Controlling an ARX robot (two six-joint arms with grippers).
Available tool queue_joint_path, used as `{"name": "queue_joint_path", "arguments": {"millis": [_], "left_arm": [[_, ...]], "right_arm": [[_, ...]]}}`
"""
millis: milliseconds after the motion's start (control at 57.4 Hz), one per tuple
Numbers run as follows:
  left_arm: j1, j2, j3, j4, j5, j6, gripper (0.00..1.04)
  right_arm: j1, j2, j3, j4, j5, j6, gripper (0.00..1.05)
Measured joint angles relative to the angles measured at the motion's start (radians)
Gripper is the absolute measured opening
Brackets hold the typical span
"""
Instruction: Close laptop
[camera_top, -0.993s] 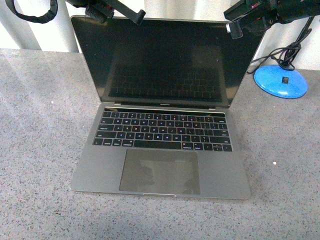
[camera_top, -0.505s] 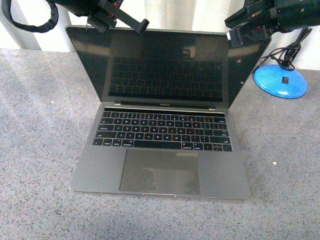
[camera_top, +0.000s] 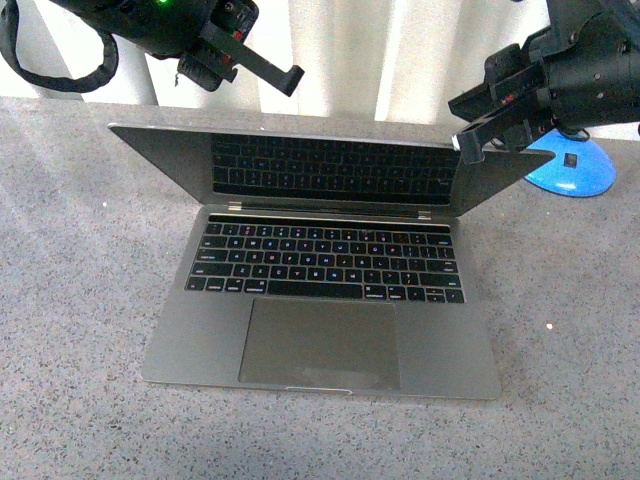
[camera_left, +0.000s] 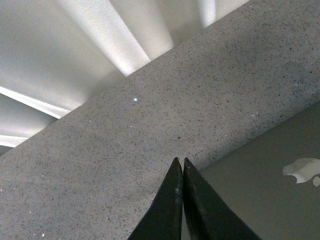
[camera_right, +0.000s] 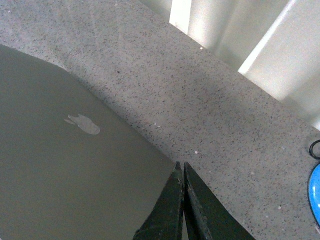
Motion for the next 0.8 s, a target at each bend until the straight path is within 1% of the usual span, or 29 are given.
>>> {"name": "queue_joint_path", "arguments": {"millis": [471,802], "left_arm": [[-0.020,-0.017,-0.118,0.040,-0.005,-0.078,0.04],[-0.026,-0.017,-0.134,0.078,-0.003,-0.121,0.04]], "right_arm": [[0.006,0.000,-0.026,0.012,0.000,0.005,0.01],[0.003,-0.002,-0.026,0.012,-0.003,0.004,0.01]]}}
